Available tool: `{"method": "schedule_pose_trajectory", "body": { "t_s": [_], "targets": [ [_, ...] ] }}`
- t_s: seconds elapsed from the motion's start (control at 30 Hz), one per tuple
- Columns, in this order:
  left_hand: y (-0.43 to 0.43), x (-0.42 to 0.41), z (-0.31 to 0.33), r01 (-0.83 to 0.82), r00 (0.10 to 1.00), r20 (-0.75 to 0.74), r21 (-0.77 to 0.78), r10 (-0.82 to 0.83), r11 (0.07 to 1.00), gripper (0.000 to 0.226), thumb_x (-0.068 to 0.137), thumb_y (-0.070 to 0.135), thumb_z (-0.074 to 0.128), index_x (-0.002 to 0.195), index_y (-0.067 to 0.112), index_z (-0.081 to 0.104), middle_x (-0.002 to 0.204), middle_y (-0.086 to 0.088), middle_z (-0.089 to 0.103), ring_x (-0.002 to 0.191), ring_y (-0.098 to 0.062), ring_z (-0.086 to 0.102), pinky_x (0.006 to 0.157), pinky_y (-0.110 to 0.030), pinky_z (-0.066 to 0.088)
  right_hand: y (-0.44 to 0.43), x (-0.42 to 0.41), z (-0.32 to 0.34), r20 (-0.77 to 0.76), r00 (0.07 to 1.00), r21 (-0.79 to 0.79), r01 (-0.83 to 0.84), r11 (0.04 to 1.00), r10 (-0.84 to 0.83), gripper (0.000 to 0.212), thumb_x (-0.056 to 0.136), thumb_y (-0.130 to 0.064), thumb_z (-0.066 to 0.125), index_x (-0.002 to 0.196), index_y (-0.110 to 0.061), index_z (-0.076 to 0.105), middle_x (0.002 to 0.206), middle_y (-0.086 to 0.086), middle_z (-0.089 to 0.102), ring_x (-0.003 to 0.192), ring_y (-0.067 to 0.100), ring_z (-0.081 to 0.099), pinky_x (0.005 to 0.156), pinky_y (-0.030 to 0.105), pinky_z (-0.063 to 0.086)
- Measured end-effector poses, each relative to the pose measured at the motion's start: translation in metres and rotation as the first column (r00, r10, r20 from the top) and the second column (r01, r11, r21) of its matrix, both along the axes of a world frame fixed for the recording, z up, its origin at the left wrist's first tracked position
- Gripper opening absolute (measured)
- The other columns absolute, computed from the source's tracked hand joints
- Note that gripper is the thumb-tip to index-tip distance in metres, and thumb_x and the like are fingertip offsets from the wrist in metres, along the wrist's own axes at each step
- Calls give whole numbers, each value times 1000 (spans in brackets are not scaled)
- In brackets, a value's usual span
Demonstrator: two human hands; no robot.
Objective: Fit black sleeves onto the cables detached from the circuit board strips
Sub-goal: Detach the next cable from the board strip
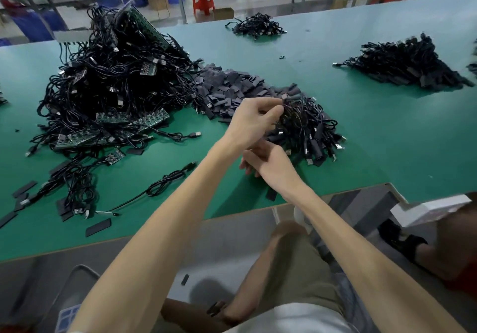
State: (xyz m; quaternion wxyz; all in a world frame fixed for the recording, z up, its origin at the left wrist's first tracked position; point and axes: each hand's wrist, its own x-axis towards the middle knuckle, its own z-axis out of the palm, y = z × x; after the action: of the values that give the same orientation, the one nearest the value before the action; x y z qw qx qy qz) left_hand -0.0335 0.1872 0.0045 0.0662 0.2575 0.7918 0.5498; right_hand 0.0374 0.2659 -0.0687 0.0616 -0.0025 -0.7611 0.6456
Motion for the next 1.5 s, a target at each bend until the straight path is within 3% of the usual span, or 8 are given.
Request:
{"method": "schedule_pose_trajectory", "body": {
  "t_s": [0.3,0.57,0.73,0.83,0.93,1.0,1.23,1.5],
  "targets": [
    [-119,-4,-23,-231,961,-227,-354,156,906,21,94,16,70,114,19,75,101,11,73,89,-8,67,80,-28,54,3,-1,-8,-25,999,29,-22,999,23,11,102,-13,57,107,-15,67,79,2,75,66,12,65,57,20,46],
    [-194,-7,-9,-118,980,30,-713,197,691,48,77,53,81,105,15,69,100,1,69,91,-16,65,77,-32,49,3,0,-4,-19,999,63,-29,998,30,11,103,-13,58,109,-13,68,83,4,76,69,13,66,60,24,49],
    [-196,-5,-9,0,990,81,-826,119,564,36,81,38,85,102,15,67,100,0,69,87,-15,64,75,-30,48,3,0,-4,-14,1000,73,-23,997,24,11,102,-12,58,107,-14,68,82,4,76,67,13,66,60,23,49],
    [-183,-2,-16,-57,994,24,-710,105,702,21,94,29,73,95,8,73,90,-8,75,81,-26,70,73,-34,57,3,1,-4,-7,1000,80,-25,997,26,11,102,-12,58,106,-15,68,81,3,76,67,12,66,60,22,49],
    [-168,4,-23,-85,970,190,-327,154,941,20,100,18,64,92,2,73,85,-15,77,76,-36,74,70,-44,64,3,1,-4,-6,999,80,-33,996,33,10,102,-13,59,106,-14,68,82,3,75,68,12,66,61,21,49],
    [-156,8,-27,-111,943,306,-77,129,991,17,98,16,66,98,0,72,92,-16,76,74,-30,73,63,-38,63,2,2,-3,-10,999,79,-46,996,47,10,102,-16,61,107,-13,69,82,5,76,68,11,66,61,18,48],
    [-118,8,-36,-263,805,593,394,-25,881,29,82,15,78,103,-2,68,88,-13,71,84,-27,75,70,-36,62,-1,2,-1,-33,995,82,-92,992,95,18,100,-24,66,105,-8,70,82,8,76,65,11,65,63,14,47],
    [-94,3,-50,-487,757,653,538,25,688,25,87,7,76,94,6,53,83,-13,72,93,-32,74,76,-42,63,0,3,-1,-27,988,117,-148,982,152,25,99,-35,65,98,-13,75,83,3,75,69,10,64,72,23,53]
  ]
}}
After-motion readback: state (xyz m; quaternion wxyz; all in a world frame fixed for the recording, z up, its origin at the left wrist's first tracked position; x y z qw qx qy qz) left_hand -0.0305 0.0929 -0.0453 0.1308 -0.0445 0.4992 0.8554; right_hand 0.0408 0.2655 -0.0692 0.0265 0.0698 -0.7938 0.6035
